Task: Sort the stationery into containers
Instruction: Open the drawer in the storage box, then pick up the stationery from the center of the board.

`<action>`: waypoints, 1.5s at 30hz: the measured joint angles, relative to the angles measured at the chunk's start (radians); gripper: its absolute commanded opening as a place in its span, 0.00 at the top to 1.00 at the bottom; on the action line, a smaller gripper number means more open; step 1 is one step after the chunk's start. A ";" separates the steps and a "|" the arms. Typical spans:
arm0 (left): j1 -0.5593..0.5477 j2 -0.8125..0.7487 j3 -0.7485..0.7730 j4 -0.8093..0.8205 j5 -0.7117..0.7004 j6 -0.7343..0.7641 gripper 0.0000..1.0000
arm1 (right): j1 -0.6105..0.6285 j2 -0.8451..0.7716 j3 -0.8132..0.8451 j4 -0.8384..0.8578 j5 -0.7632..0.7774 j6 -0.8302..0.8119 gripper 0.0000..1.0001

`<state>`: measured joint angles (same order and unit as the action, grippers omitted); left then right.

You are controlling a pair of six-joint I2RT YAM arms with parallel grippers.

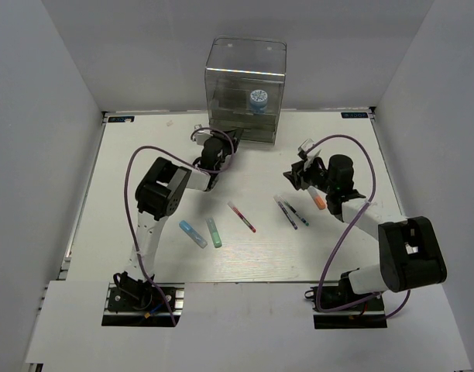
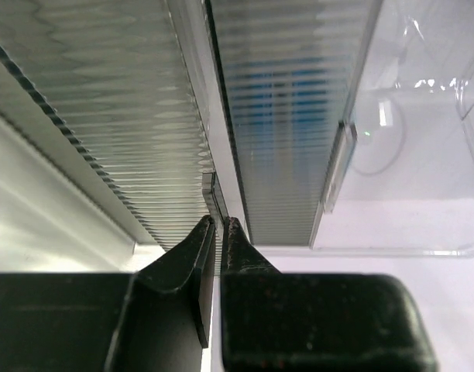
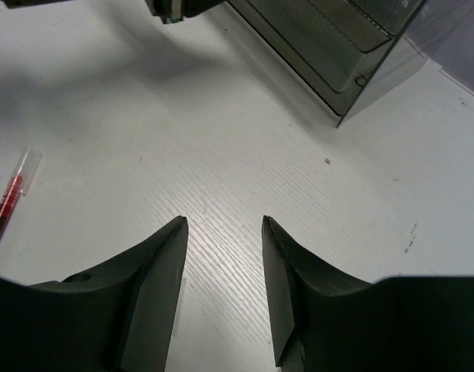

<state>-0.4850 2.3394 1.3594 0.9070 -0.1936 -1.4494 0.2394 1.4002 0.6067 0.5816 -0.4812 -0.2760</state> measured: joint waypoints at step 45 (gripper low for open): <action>0.013 -0.496 -0.266 -0.558 0.135 0.423 0.16 | -0.076 0.143 0.159 -0.520 0.321 -0.021 0.47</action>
<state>-0.4721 1.8439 1.0931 0.3485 -0.0586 -1.0267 0.1635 1.5429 0.7662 0.0620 -0.1600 -0.2974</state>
